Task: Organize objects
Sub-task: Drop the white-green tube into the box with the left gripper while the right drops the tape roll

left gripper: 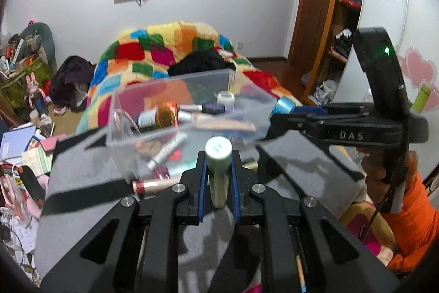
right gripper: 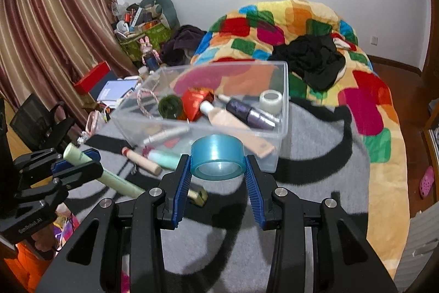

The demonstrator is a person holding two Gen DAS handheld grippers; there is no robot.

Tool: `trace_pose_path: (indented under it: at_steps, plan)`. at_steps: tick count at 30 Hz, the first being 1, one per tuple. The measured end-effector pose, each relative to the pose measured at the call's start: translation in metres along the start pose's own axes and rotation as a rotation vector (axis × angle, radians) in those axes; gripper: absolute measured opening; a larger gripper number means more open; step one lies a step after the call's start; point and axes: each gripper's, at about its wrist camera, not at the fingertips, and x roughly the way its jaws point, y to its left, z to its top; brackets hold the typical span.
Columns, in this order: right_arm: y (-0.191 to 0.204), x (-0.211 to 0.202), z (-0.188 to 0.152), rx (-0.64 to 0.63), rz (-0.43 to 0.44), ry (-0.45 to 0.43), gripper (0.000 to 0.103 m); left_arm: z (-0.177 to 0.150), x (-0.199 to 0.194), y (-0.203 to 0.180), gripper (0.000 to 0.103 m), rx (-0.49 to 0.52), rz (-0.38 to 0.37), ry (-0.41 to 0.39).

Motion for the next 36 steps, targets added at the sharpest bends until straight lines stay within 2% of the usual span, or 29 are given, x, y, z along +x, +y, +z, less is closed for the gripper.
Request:
trace_pose_path:
  at_steps: [9,15,20,24,29,33,36]
  plan:
    - [0.007,0.001,0.031,-0.011,-0.014,-0.06,0.036,0.045,-0.011,0.024,0.015,-0.061,0.044,-0.116]
    - [0.006,0.02,0.051,-0.018,-0.07,-0.056,0.036,0.065,-0.005,0.04,0.015,-0.103,0.091,-0.176]
    - [0.001,0.046,0.055,-0.006,-0.099,-0.007,0.036,0.067,0.027,0.059,0.015,-0.166,0.098,-0.135]
    - [0.0,0.066,0.054,-0.007,-0.111,0.038,0.036,0.058,0.052,0.074,0.015,-0.236,0.058,-0.066]
    - [0.009,0.08,0.052,-0.03,-0.087,0.09,0.036,0.048,0.061,0.089,0.016,-0.294,0.066,-0.015]
    - [0.015,0.08,0.049,-0.04,-0.073,0.1,0.049,0.044,0.049,0.095,0.029,-0.308,0.07,-0.027]
    - [0.02,0.07,0.047,-0.054,-0.077,0.078,0.05,0.043,0.036,0.093,0.039,-0.289,0.09,-0.05]
